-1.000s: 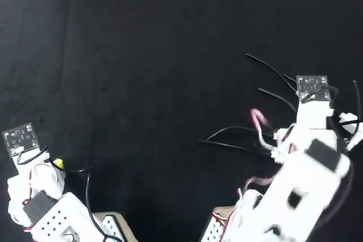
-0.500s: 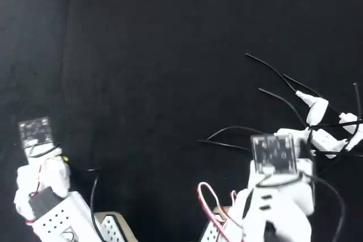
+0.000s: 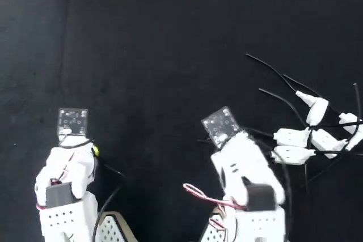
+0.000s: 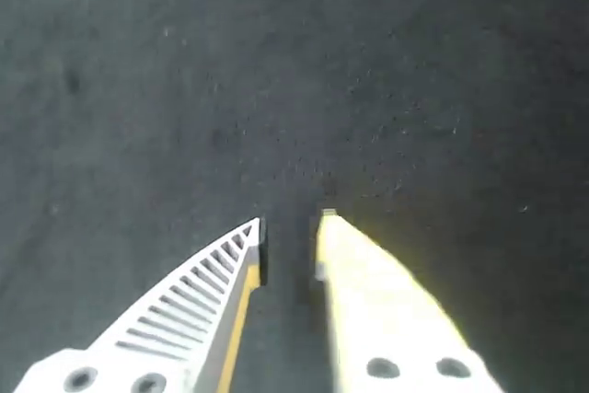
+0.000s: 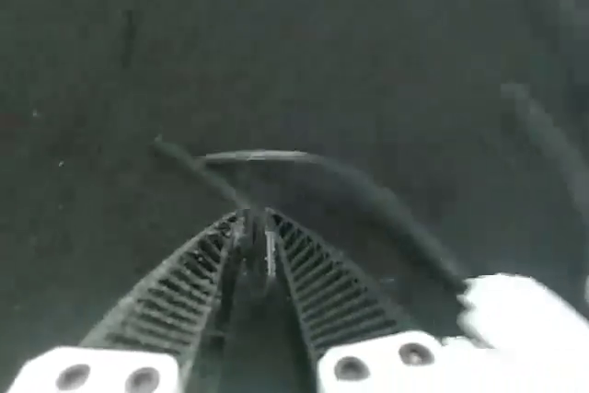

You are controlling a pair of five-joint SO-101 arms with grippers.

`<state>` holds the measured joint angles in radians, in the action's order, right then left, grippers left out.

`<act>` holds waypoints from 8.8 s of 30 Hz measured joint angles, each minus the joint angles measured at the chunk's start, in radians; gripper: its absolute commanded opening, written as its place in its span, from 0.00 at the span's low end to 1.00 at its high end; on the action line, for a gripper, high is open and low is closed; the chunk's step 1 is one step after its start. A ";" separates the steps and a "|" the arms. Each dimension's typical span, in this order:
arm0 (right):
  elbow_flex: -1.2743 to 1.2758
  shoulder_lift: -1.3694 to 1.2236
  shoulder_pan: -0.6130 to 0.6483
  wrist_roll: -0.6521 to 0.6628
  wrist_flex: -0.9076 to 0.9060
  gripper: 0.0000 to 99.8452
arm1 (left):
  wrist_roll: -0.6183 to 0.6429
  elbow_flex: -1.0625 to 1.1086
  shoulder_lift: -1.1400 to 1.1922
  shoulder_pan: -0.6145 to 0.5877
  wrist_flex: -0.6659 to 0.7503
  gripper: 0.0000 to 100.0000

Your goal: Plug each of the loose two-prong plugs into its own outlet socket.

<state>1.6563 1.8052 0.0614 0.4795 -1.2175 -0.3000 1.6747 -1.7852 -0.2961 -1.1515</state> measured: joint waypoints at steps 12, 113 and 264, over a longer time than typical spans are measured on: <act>0.029 0.000 0.006 -0.170 0.003 0.01 | -0.121 0.009 0.000 0.014 0.000 0.03; 0.029 0.000 0.015 -0.170 -0.074 0.01 | 0.255 0.009 0.000 -0.091 -0.095 0.03; 0.029 0.000 0.015 -0.170 -0.074 0.01 | 0.255 0.009 0.000 -0.091 -0.095 0.03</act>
<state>1.6855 1.8052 0.0767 0.3092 -1.2912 -0.0453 1.6840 -1.7852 -0.3867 -1.2467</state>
